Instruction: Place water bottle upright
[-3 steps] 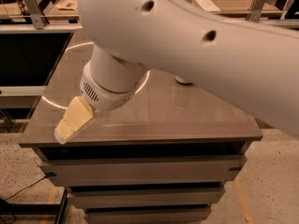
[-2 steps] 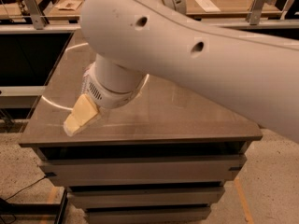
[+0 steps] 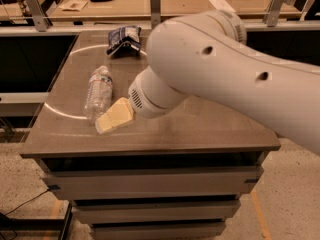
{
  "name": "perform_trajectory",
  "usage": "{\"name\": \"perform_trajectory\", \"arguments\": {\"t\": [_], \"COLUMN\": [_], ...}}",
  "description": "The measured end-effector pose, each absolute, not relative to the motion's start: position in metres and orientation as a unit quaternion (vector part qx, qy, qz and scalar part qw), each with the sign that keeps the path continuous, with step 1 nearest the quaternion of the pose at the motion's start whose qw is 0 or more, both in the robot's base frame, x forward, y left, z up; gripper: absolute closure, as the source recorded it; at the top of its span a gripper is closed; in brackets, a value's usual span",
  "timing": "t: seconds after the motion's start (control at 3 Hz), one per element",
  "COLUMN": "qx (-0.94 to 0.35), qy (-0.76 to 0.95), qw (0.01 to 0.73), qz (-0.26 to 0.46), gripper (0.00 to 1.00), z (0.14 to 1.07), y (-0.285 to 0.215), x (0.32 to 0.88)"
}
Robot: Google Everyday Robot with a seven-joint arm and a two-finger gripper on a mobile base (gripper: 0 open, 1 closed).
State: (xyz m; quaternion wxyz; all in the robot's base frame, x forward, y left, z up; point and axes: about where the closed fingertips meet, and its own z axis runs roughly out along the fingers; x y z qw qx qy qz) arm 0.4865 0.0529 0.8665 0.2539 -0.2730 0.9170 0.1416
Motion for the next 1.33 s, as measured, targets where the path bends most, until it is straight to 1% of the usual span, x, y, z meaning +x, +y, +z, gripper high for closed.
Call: {"name": "perform_trajectory", "arguments": {"t": [0.33, 0.67, 1.0, 1.33], "qx": [-0.259, -0.259, -0.253, -0.255], "qy": [0.896, 0.896, 0.899, 0.900], "qw": [0.301, 0.301, 0.296, 0.294], "qz": [0.200, 0.199, 0.201, 0.197], "gripper": [0.00, 0.00, 0.00, 0.00], "z": [0.889, 0.889, 0.894, 0.904], "y": [0.059, 0.059, 0.073, 0.099], "x": [0.491, 0.490, 0.491, 0.491]}}
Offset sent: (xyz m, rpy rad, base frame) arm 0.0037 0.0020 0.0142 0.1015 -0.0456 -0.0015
